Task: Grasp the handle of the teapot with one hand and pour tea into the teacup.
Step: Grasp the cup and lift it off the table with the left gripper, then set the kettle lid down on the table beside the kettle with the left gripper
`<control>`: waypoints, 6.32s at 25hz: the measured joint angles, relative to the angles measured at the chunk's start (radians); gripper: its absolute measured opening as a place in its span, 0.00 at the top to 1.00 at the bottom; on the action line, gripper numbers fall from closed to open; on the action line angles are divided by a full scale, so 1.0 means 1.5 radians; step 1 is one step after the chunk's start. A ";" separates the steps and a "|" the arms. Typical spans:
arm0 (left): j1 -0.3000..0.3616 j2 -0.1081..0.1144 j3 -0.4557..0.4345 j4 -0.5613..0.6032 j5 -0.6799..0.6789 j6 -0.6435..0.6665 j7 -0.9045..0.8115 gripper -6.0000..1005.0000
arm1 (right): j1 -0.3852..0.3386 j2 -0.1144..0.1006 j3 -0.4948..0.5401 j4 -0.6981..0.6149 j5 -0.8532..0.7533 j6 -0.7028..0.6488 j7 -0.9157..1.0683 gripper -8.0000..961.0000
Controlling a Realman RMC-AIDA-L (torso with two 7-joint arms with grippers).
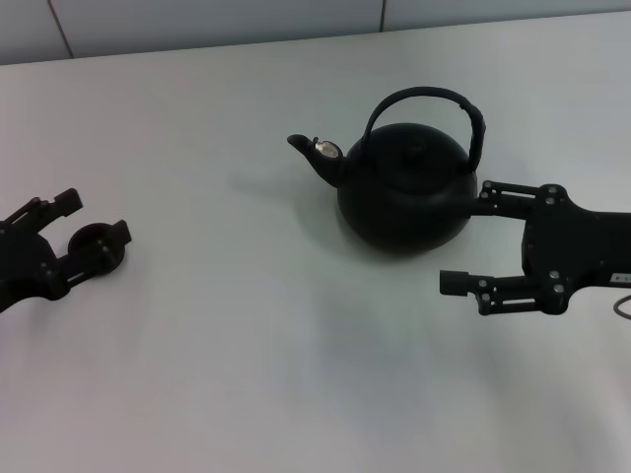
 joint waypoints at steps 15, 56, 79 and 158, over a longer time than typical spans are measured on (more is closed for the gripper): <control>0.005 0.003 0.005 -0.011 0.008 -0.155 0.015 0.20 | 0.013 0.000 0.000 0.015 0.000 0.012 0.004 0.15; -0.017 0.001 0.057 -0.032 0.029 -0.237 0.018 0.25 | 0.022 0.001 0.000 0.016 0.000 0.012 0.018 0.15; -0.032 0.000 0.065 -0.032 0.029 -0.247 0.018 0.32 | 0.024 0.001 0.001 0.016 0.000 0.013 0.019 0.15; -0.155 -0.006 0.102 -0.186 0.028 -0.217 0.035 0.18 | 0.049 0.001 -0.006 0.016 0.002 0.022 0.029 0.15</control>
